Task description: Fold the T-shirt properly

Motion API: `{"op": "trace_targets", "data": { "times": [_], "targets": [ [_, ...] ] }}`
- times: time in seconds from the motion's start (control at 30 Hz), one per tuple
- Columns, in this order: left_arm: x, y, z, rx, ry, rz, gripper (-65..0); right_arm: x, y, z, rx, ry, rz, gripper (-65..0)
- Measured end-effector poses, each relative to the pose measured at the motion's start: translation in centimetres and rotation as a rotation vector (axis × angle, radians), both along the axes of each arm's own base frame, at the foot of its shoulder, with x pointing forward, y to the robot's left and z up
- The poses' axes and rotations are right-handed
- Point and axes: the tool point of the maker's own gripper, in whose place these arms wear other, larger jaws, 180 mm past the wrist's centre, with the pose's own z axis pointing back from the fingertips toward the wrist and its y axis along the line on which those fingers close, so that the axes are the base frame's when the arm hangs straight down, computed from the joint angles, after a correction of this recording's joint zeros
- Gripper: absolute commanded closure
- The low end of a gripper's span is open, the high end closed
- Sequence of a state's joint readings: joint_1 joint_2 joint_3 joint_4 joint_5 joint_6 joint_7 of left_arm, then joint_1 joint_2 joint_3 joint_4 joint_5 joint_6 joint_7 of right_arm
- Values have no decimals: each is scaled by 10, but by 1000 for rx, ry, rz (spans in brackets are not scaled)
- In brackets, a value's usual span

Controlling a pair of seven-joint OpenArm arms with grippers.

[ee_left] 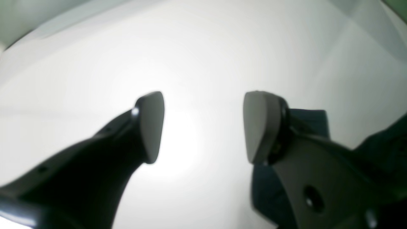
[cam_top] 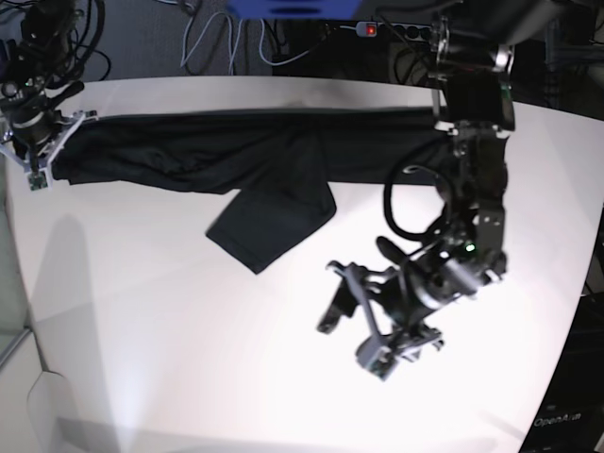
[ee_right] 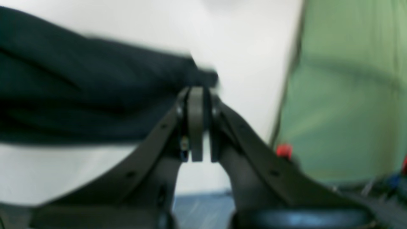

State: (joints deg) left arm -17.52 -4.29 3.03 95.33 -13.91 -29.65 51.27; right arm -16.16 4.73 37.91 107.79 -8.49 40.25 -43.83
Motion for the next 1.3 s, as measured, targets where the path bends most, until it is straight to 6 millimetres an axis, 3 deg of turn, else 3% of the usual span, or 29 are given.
{"op": "trace_targets", "data": {
  "times": [0.17, 0.3, 0.43, 0.6, 0.7, 0.83, 1.03, 1.3],
  "targets": [
    [-6, -75, -14, 130, -51, -216, -377, -36, -30, 1, -7, 3, -161, -46],
    [-34, -131, -45, 356, -154, -434, -377, -60, -40, -4, -5, 25, -228, -47],
    [-56, -161, -71, 600, -300, -572, -376, -78, -40, -11, 1, 63, -252, -47],
    [-54, -173, -94, 790, -395, -614, -376, -83, -40, -12, 0, 71, -249, -46],
    [-56, -180, -120, 833, -367, -658, -376, -91, -39, -15, 1, 95, -257, -46],
    [-62, -174, -157, 907, -317, -723, -376, -90, -37, -16, 8, 91, -256, -46],
    [-38, -160, -155, 1013, -357, -709, -379, -90, -37, -16, 8, 91, -257, -47],
    [-36, -161, -152, 966, -333, -700, -379, -90, -36, -16, 9, 89, -256, -47]
  ]
}}
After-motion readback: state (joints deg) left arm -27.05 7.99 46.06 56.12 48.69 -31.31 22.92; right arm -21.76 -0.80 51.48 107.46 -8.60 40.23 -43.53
